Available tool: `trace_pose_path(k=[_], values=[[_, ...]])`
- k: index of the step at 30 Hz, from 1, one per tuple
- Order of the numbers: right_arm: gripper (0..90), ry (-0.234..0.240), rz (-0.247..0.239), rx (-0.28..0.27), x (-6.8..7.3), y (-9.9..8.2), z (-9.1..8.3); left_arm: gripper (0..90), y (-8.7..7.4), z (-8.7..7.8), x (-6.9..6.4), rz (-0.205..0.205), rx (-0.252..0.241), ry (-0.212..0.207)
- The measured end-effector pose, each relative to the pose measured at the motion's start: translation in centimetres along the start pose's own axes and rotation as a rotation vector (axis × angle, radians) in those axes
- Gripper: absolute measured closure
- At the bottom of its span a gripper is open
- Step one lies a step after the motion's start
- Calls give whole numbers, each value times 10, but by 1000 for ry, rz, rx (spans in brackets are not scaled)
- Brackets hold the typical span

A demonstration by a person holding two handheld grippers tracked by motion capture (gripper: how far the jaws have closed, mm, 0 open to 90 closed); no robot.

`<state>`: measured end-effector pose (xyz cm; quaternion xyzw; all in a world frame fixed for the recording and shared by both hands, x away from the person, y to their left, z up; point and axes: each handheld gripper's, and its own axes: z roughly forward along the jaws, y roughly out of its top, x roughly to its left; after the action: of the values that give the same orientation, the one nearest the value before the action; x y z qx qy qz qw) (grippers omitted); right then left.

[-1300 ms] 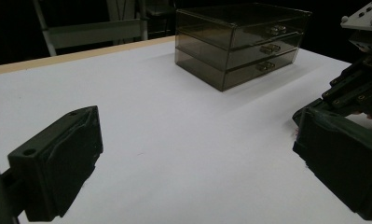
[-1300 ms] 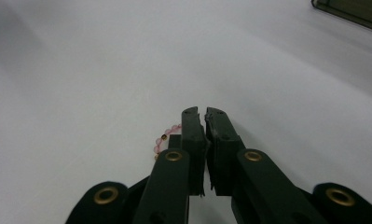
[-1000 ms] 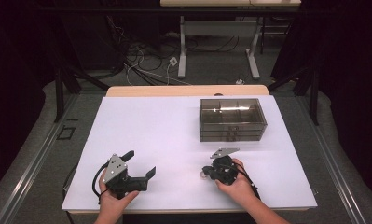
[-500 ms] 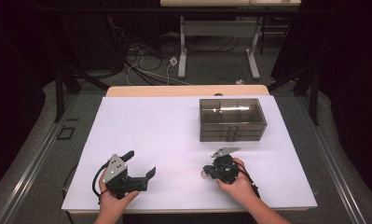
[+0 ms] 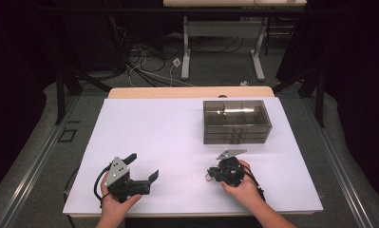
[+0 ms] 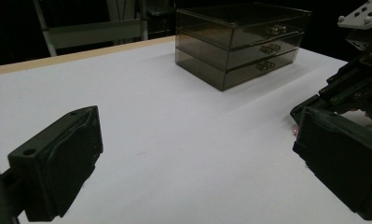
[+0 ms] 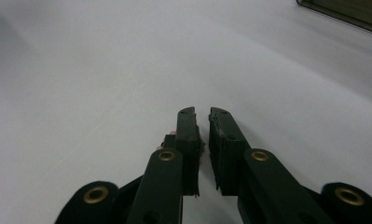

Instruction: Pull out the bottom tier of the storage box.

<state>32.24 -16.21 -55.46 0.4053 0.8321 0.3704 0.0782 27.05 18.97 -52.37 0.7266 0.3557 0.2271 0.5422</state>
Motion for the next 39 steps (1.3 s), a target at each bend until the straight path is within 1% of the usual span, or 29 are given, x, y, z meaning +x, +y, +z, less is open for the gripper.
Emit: trace_pose_path(k=[1, 2, 4, 6, 7, 8, 9, 13, 14, 15, 16, 18, 19, 22, 23, 25, 26, 28, 29, 30, 32, 33, 35, 38, 39], values=[[820, 0, 0, 0, 0, 0, 0, 11, 0, 0, 0, 1, 0, 0], [814, 6, 7, -21, 0, 0, 0, 11, 0, 0, 0, 1, 0, 0], [807, 5, 4, -28, -1, 0, 0, 11, 0, 0, 0, 1, 0, 0], [788, 12, 12, -9, -1, 1, -2, 11, 0, 0, 0, 1, 0, 0], [777, 13, 15, -17, -1, 1, -2, 11, 0, 0, 0, 1, 0, 1], [769, 17, 16, -48, -1, 0, -1, 11, 0, 0, 0, 1, 0, 0], [753, 15, 18, -23, -1, 1, -4, 11, 0, 0, 0, 1, 0, 0], [730, 22, 17, -34, -2, 1, -4, 11, 0, 0, 0, 1, -1, 1], [722, 21, 25, -57, -2, 1, -4, 11, 0, 0, 0, 0, -2, 0], [709, 21, 28, -52, -2, 1, -5, 11, 0, 0, 0, 1, -1, 0], [684, 22, 33, -66, -2, 2, -5, 11, 0, 0, 0, 2, -1, 0], [673, 24, 41, -68, -2, 2, -6, 11, 0, 0, 0, 2, 0, 1], [659, 25, 36, -87, -3, 3, -7, 11, 0, 0, 0, 1, 0, 0], [645, 32, 43, -79, -4, 3, -9, 11, 0, 0, 0, 1, 0, 0], [629, 39, 56, -110, -6, 3, -9, 11, 0, 0, 0, 1, 0, 1], [617, 32, 58, -108, -6, 3, -10, 11, 0, 0, 0, 1, 0, 1], [591, 30, 55, -123, -8, 4, -11, 11, 0, 0, 0, 2, 1, 1], [580, 27, 52, -124, -9, 4, -12, 11, 0, 0, 0, 1, 0, 1], [569, 24, 50, -134, -10, 4, -12, 11, 0, 0, 0, 1, 0, 1], [549, 15, 54, -145, -11, 4, -12, 11, 0, 0, 0, 1, 0, 1], [509, 6, 51, -142, -13, 5, -15, 11, 0, 0, 0, 0, -1, 2], [490, -6, 53, -170, -14, 5, -14, 11, 0, 0, 0, 0, -1, 2], [451, -15, 53, -177, -15, 6, -16, 11, 0, 0, 0, 0, 0, 2], [417, -39, 60, -199, -18, 6, -18, 11, 0, 0, 0, -1, 0, 2], [406, -35, 69, -214, -19, 6, -19, 11, 0, 0, 0, 2, 0, 2]])
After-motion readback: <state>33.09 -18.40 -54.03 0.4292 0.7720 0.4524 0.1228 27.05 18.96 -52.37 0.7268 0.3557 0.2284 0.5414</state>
